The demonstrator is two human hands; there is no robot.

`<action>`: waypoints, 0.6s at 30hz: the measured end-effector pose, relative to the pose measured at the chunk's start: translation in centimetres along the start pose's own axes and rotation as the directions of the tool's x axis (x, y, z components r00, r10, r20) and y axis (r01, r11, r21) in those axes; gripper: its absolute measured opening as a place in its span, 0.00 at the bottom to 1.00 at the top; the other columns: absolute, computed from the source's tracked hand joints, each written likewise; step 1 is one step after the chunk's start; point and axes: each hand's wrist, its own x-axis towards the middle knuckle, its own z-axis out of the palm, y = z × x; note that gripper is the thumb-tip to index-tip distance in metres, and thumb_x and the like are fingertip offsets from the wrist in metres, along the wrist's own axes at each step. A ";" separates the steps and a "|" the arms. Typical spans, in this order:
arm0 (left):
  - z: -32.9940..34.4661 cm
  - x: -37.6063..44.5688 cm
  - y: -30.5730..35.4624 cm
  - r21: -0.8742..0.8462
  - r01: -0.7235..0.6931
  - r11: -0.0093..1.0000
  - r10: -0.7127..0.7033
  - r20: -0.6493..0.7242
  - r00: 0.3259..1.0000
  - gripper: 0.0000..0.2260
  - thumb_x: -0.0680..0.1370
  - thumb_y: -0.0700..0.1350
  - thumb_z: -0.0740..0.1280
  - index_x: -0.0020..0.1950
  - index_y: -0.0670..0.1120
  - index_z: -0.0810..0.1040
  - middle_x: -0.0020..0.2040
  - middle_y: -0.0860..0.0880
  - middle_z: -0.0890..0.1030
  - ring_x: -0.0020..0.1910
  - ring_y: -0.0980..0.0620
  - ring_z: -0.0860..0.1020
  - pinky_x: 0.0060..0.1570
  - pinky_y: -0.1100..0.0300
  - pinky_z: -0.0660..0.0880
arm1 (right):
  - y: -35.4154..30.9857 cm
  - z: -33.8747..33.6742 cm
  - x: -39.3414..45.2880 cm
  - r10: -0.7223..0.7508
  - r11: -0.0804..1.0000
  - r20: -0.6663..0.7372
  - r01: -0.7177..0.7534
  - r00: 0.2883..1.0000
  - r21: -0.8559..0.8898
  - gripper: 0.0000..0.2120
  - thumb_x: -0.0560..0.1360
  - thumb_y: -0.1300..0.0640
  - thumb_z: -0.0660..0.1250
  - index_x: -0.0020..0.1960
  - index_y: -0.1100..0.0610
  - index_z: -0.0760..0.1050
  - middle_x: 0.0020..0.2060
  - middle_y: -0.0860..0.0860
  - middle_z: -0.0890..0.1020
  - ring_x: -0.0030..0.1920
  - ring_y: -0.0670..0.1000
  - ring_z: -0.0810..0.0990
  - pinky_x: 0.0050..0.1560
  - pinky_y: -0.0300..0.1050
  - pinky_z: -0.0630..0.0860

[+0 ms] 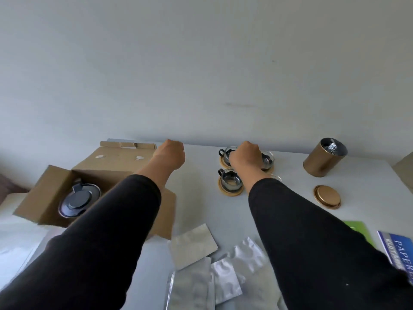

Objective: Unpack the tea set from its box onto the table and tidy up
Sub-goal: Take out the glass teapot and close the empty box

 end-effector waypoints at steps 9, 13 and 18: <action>-6.5 -5.8 -19.4 0.072 0.102 0.992 -0.097 -0.079 0.992 0.15 0.80 0.41 0.55 0.59 0.43 0.79 0.59 0.45 0.79 0.58 0.45 0.76 0.57 0.54 0.76 | -14.5 7.3 -9.9 -0.219 0.976 0.110 0.219 0.969 0.014 0.12 0.77 0.61 0.60 0.57 0.65 0.74 0.56 0.61 0.78 0.56 0.62 0.78 0.52 0.48 0.76; -7.0 -7.6 -25.4 0.066 0.088 0.994 -0.088 -0.004 0.996 0.16 0.80 0.40 0.56 0.61 0.49 0.79 0.65 0.49 0.76 0.66 0.48 0.71 0.64 0.57 0.70 | -19.2 10.9 -13.7 -0.300 0.951 0.207 0.308 0.931 -0.007 0.06 0.75 0.61 0.61 0.47 0.61 0.75 0.50 0.61 0.78 0.49 0.60 0.78 0.47 0.46 0.74; -5.2 -7.7 -29.5 0.005 0.046 0.999 -0.047 0.111 0.993 0.19 0.78 0.38 0.55 0.58 0.55 0.80 0.64 0.51 0.76 0.65 0.50 0.72 0.63 0.58 0.71 | -21.6 14.0 -16.3 -0.342 0.930 0.381 0.367 0.859 0.006 0.14 0.74 0.54 0.66 0.56 0.62 0.77 0.56 0.58 0.79 0.54 0.58 0.78 0.50 0.44 0.75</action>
